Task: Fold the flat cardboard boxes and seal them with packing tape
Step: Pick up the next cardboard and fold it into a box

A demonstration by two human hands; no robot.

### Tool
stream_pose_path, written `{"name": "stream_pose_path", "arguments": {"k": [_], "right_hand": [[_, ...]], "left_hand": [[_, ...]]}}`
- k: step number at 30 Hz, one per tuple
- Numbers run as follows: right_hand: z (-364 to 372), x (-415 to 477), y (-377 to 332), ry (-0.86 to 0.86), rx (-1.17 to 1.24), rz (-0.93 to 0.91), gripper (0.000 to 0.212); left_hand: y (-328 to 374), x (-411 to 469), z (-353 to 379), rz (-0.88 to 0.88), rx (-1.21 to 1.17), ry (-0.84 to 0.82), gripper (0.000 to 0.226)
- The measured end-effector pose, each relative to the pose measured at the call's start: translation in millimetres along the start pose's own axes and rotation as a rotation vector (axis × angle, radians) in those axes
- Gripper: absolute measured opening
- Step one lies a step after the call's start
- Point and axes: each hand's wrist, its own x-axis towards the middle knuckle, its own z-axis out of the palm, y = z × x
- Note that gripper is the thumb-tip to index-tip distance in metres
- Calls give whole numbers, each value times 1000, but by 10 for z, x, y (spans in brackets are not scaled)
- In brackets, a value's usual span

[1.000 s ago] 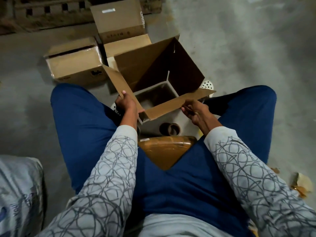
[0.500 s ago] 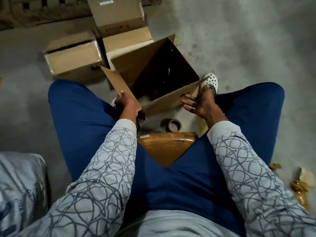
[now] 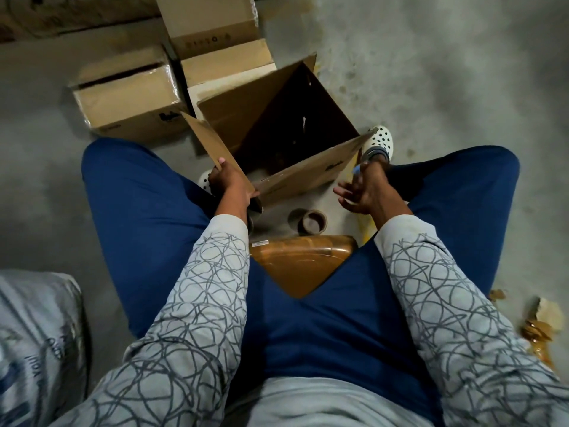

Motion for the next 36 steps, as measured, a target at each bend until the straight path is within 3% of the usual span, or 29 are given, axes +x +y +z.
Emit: {"name": "stream_pose_path", "arguments": {"k": [3, 9, 12, 16, 18, 20, 25, 28, 30, 33, 36], "right_hand": [[-61, 67, 1, 41, 77, 75, 29], [-58, 241, -254, -171, 234, -184, 31], [2, 155, -236, -151, 56, -362, 35], [60, 164, -119, -107, -369, -693, 54], [74, 160, -91, -26, -723, -937, 57], [106, 150, -39, 60, -1030, -1056, 54], [204, 120, -17, 453, -1356, -1168, 45], [169, 171, -157, 386, -1501, -1034, 49], [133, 187, -177, 314, -1561, -974, 34], [156, 149, -32, 194, -1561, -1037, 24], [285, 95, 46, 290, -1502, -1123, 29]], "left_hand": [[-8, -25, 7, -10, -1, -9, 43], [-7, -106, -34, 33, 57, -17, 38], [-51, -105, -31, 107, 166, -15, 39], [-163, -94, -2, 346, 614, 36, 41], [-224, -76, -6, 362, 619, 52, 47], [-244, -64, -36, 293, 449, 92, 49], [-201, -40, -73, 189, 104, 132, 34], [-174, -15, -80, 269, 143, 101, 27], [-128, -34, -72, 350, 244, 60, 29], [-100, -28, -52, 481, 399, 18, 28], [-103, 9, -41, 528, 463, 41, 30]]}}
